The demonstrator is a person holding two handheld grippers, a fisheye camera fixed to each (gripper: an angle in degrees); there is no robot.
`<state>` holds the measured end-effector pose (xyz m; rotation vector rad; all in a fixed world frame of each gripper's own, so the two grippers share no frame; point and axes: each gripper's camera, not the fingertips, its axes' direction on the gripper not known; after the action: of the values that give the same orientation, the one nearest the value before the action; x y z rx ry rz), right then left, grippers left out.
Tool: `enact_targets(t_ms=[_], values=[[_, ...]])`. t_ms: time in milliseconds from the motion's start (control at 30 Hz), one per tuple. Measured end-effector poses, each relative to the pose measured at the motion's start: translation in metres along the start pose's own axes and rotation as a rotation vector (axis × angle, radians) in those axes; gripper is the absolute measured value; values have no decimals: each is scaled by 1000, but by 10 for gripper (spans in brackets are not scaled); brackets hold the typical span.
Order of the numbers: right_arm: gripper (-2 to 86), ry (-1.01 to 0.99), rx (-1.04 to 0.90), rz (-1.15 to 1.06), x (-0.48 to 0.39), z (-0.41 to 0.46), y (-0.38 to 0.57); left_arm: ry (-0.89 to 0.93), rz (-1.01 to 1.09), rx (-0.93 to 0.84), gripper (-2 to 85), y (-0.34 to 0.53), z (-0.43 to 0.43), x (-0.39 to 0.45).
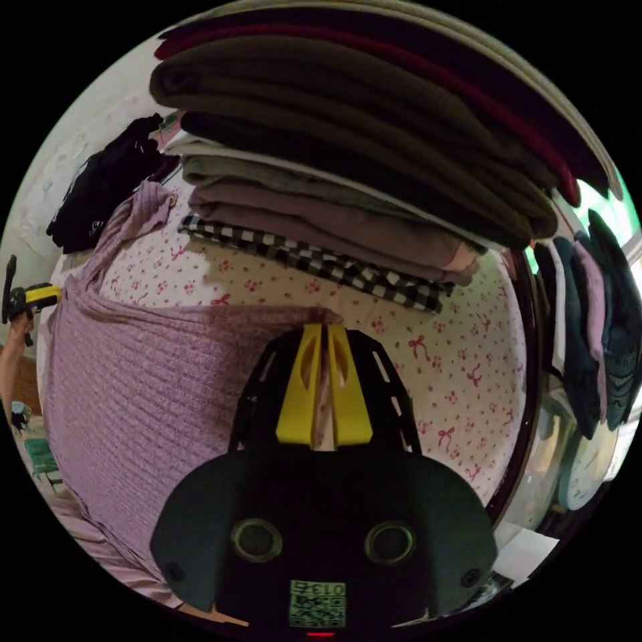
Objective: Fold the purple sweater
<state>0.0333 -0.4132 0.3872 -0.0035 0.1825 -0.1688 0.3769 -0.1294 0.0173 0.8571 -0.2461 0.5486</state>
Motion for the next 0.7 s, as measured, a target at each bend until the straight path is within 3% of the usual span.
enact_targets(t_ms=[167,400,533,700], values=[[47,-128,37,28,18,-13,18,228,-259,120,78,35,2,-33],[30,-68,243,88,9,-121,98,34,-320,275,73,107,-52,-6],[10,-140,172,-77,-53,-143,163,164,-28,214,60,130,-51,81],[4,-60,31,-195,-126,-144,218,61,215,152,27,146,-37,184]])
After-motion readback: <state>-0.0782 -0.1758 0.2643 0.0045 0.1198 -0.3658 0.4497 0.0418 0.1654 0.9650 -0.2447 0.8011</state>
